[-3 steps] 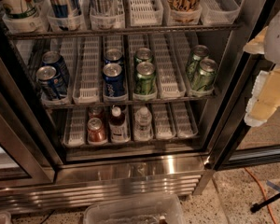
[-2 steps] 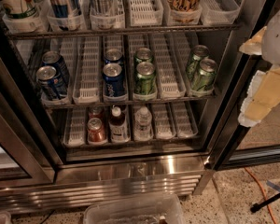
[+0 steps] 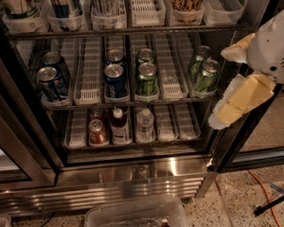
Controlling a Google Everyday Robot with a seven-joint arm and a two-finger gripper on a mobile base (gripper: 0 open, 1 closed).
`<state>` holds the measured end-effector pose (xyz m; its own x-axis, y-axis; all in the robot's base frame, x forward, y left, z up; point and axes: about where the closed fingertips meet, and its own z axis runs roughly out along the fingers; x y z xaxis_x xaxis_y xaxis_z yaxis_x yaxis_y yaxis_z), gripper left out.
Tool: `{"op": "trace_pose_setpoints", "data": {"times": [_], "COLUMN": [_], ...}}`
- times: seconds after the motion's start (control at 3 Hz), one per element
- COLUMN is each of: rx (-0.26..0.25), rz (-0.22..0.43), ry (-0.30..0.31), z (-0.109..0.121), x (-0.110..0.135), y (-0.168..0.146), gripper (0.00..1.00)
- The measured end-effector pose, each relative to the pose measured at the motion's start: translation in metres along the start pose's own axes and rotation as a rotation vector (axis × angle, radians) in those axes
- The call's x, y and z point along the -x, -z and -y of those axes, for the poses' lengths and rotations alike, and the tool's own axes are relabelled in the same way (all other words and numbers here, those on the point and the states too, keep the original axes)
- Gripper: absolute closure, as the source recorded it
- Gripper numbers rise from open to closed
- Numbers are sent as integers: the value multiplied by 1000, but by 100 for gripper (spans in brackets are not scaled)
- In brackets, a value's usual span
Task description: Pick redbull can from top shelf of fridge
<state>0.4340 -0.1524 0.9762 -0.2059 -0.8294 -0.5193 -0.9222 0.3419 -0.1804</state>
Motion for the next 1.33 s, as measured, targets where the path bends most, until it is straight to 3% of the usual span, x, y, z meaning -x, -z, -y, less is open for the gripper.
{"op": "trace_pose_setpoints", "data": {"times": [0.67, 1.33], "rx": [-1, -76], "rz": [338, 623], "ry": [-110, -170], "z": [-21, -38], "x": [46, 77], "y": [-24, -50], "gripper": [0, 0]}}
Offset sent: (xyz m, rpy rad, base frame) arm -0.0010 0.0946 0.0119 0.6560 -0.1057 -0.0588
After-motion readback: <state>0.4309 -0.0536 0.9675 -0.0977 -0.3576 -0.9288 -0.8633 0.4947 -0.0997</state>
